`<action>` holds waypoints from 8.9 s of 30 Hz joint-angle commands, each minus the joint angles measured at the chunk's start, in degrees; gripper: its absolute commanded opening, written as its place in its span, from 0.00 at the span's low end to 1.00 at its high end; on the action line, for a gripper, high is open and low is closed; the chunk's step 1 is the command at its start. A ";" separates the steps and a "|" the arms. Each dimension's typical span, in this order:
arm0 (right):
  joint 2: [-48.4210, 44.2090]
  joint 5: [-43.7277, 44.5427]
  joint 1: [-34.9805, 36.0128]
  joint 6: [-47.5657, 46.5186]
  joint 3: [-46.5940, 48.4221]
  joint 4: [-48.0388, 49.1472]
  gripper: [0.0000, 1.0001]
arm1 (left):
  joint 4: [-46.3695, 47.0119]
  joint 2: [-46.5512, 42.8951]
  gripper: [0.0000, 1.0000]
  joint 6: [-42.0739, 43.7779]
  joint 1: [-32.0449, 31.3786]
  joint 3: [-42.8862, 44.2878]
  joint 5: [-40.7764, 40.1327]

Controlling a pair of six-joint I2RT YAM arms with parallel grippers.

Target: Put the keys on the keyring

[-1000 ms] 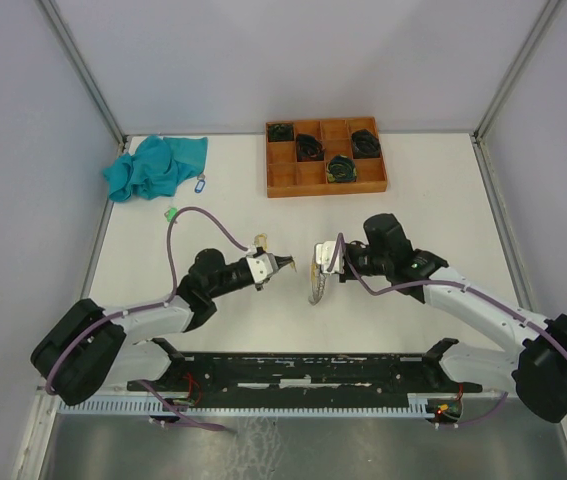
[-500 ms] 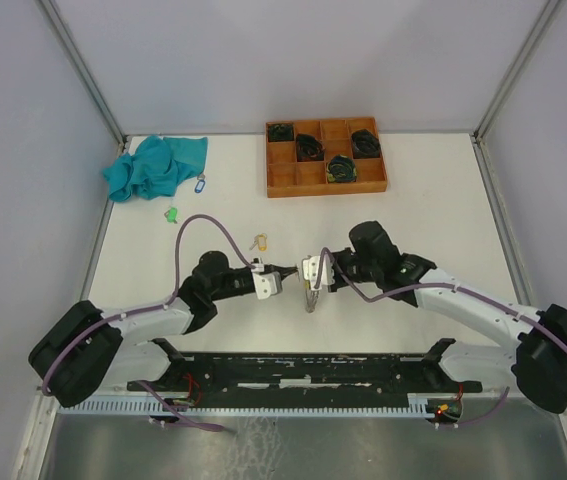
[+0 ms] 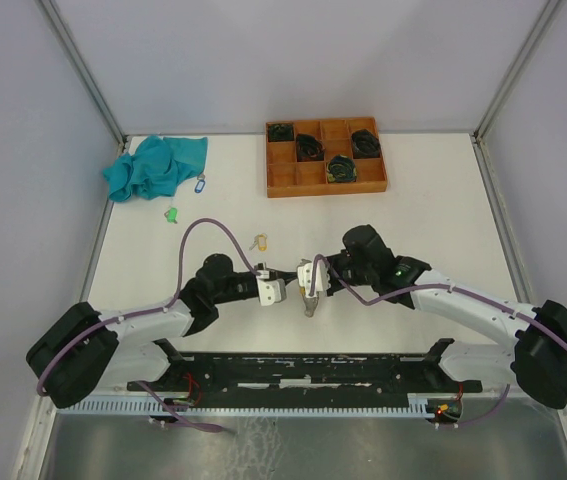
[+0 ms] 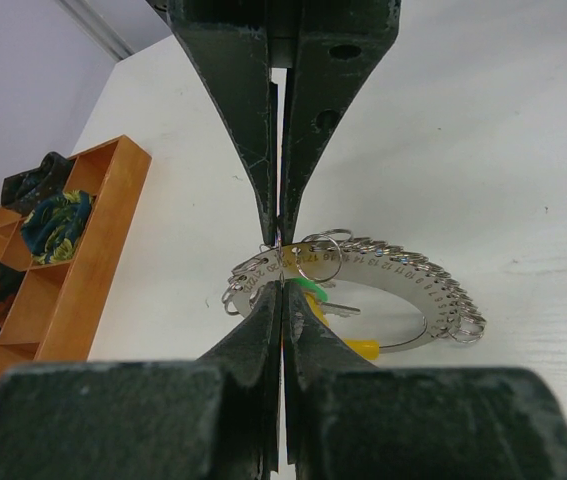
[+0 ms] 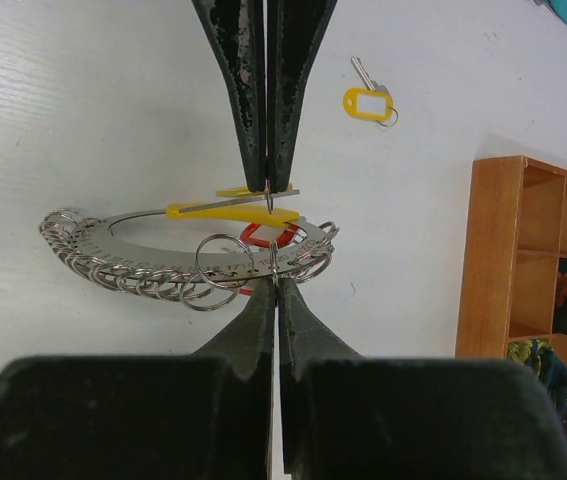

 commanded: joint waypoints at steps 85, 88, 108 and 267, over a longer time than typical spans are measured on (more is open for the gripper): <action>-1.33 2.73 1.89 -0.28 1.46 3.50 0.01 | -2.57 0.07 0.03 2.73 -1.98 3.70 -4.65; -1.49 2.64 1.90 -0.27 1.39 3.47 0.01 | -2.63 0.08 0.03 2.66 -1.98 3.82 -4.43; -0.96 1.66 1.90 -0.01 1.51 4.37 0.01 | -0.51 1.25 0.03 1.45 -1.99 3.93 -2.53; -2.26 -17.17 -5.91 19.49 -4.66 26.34 0.01 | 35.29 11.33 0.32 -28.52 8.90 -0.28 12.51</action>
